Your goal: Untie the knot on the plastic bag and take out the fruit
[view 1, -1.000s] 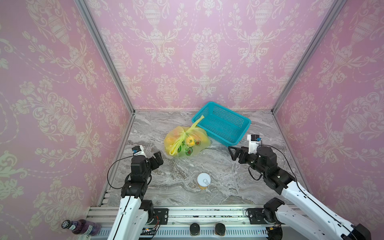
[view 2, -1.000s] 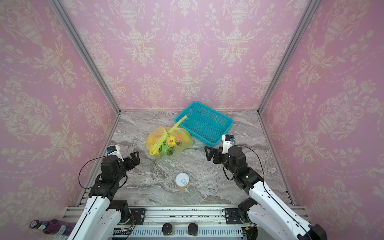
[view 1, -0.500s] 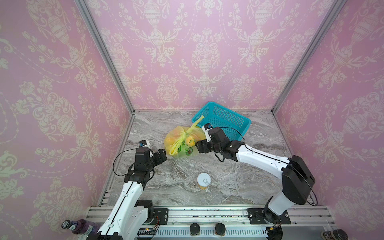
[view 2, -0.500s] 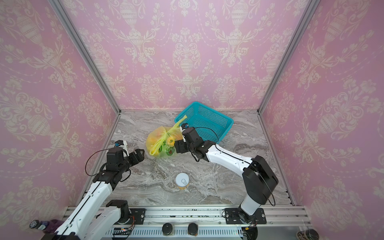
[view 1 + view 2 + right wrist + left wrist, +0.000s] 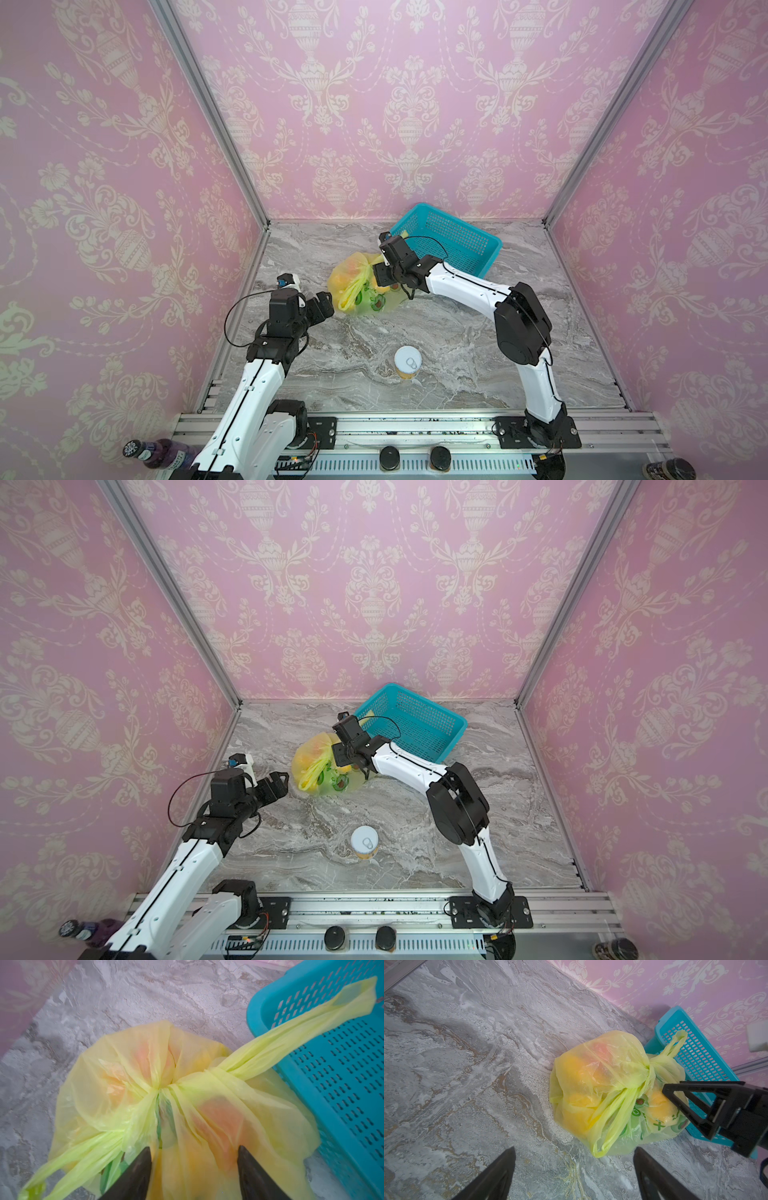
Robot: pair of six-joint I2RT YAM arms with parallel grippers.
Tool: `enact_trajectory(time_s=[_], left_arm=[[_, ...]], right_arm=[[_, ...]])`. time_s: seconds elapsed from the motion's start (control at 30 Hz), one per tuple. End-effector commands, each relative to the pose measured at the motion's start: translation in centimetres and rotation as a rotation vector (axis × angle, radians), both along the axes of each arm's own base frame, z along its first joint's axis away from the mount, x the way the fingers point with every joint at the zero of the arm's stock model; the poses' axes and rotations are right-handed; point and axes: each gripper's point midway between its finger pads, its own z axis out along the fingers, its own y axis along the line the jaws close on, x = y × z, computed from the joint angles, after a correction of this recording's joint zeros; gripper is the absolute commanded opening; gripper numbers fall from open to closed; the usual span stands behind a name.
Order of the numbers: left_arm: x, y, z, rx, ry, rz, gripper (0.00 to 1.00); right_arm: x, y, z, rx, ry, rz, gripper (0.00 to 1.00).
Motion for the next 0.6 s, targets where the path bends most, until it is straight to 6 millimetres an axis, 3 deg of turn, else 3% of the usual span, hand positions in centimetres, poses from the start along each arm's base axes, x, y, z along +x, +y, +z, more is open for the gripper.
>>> enact_trajectory(time_s=[0.0, 0.17, 0.37, 0.57], left_arm=[[-0.3, -0.3, 1.1, 0.027, -0.007, -0.026, 0.9], [-0.4, -0.1, 1.2, 0.048, 0.005, -0.019, 0.91], [-0.6, -2.0, 1.4, 0.036, -0.01, -0.08, 0.9], [0.0, -4.8, 0.7, 0.026, 0.006, -0.162, 0.9]], right_arm=[[0.4, -0.2, -0.2, -0.005, 0.023, -0.018, 0.41], [0.0, -1.2, 0.3, 0.014, 0.016, -0.05, 0.0], [-3.4, -2.9, 2.3, 0.097, -0.036, -0.058, 0.0], [-7.1, -4.0, 2.2, 0.182, -0.039, -0.043, 0.0]])
